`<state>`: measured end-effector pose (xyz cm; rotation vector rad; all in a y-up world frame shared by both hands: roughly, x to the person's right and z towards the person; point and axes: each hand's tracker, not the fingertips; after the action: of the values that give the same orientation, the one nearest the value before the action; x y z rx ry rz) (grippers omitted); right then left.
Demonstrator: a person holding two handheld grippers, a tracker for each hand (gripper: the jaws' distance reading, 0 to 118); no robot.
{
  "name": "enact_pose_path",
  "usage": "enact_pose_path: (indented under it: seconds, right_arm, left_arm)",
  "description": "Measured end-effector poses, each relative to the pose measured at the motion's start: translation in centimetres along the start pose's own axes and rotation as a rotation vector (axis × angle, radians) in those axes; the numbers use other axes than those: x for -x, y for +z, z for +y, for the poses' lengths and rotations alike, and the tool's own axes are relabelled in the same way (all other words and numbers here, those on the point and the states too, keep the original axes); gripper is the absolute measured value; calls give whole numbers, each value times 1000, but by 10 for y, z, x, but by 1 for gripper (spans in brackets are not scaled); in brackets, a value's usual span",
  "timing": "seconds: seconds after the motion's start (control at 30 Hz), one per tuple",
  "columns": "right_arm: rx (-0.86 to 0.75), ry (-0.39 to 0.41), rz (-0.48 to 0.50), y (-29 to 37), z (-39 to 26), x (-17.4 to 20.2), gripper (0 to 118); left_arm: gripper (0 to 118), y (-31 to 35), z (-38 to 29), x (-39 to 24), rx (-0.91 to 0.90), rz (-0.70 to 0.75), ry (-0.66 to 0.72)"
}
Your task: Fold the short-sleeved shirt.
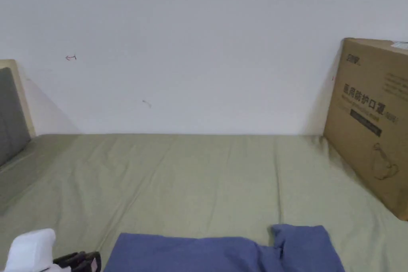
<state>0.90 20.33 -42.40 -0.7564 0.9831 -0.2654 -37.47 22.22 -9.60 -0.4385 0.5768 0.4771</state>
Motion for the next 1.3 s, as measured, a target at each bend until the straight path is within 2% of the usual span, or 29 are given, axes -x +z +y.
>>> enact_pose_path:
  seconds: [0.07, 0.1, 0.2, 0.23, 0.27, 0.3, 0.33, 0.37, 0.4, 0.47, 0.53, 0.57, 0.6, 0.63, 0.67, 0.73, 0.77, 0.8, 0.83, 0.87, 0.9, 0.97, 1.07, 1.17, 1.2, 1.23, 1.27, 1.3]
  right_arm:
    - [-12, -56, 49, -16, 5, -4, 0]
    - [-18, -101, 81, -23, 6, -9, 0]
    - [19, -255, 161, -49, 8, -31, 0]
    - [35, -298, 171, -56, 6, -38, 0]
    - [56, -310, 181, -62, 6, -36, 0]
    - [66, -297, 157, -66, 4, -40, 0]
    - [75, -287, 139, -69, 2, -44, 0]
    - [84, -279, 117, -71, -1, -48, 0]
    - [100, -279, 121, -75, -2, -51, 0]
    - [132, -291, 120, -80, -5, -60, 0]
    - [168, -291, 55, -85, -8, -70, 0]
    - [179, -290, 29, -87, -9, -75, 0]
    - [187, -293, 3, -89, -9, -80, 0]
    - [191, -302, -14, -92, -9, -87, 0]
    - [191, -309, -16, -96, -6, -92, 0]
    - [193, -305, -26, -103, 6, -105, 0]
    - [183, -277, -56, -107, 13, -110, 2]
    - [173, -240, -94, -113, 23, -117, 39]
    - [175, -205, -136, -124, 35, -124, 87]
    - [183, -185, -183, -136, 45, -129, 114]
    - [215, -167, -238, -154, 56, -136, 117]
    - [280, -142, -320, -188, 72, -157, 117]
    - [381, -93, -386, -244, 83, -176, 115]
    - [419, -13, -457, -274, 84, -177, 101]
    - [464, 13, -475, -285, 85, -175, 91]
    - [506, 29, -477, -293, 80, -169, 89]
    - [531, 74, -505, -299, 73, -162, 89]
    - [531, 195, -567, -301, 64, -152, 81]
  left_arm:
    - [0, -40, 25, 19, 55, -43, 87]
    - [0, -69, 36, 29, 77, -15, 96]
    - [0, -158, 67, 61, 239, 45, 79]
    - [4, -194, 70, 67, 327, 58, 67]
    - [25, -222, 71, 73, 398, 64, 24]
    - [83, -244, 68, 76, 457, 101, -23]
    - [111, -266, 64, 80, 486, 144, -65]
    - [115, -283, 54, 83, 518, 147, -59]
    - [111, -296, 50, 88, 530, 147, -58]
    - [111, -318, 47, 94, 508, 156, -43]
    - [111, -331, 39, 98, 501, 148, -32]
    - [107, -340, 36, 101, 515, 143, -30]
    - [96, -347, 31, 104, 548, 152, -30]
    - [93, -347, 21, 104, 591, 183, -39]
    - [78, -346, 19, 100, 574, 238, -95]
    - [17, -326, 29, 81, 518, 197, -156]
    - [1, -316, 32, 73, 505, 215, -196]
    - [1, -308, 35, 71, 493, 183, -206]
    - [1, -300, 39, 72, 496, 153, -194]
    - [1, -291, 42, 73, 494, 65, -127]
    - [1, -282, 46, 69, 492, 64, -107]
    - [1, -266, 50, 67, 475, 92, -124]
    - [1, -248, 58, 66, 463, 58, -104]
    - [1, -241, 61, 64, 464, 67, -130]
    - [1, -237, 61, 63, 464, 70, -140]
    - [1, -232, 61, 62, 461, 71, -147]
    - [1, -229, 60, 61, 461, 72, -151]
    - [1, -228, 61, 60, 460, 73, -150]
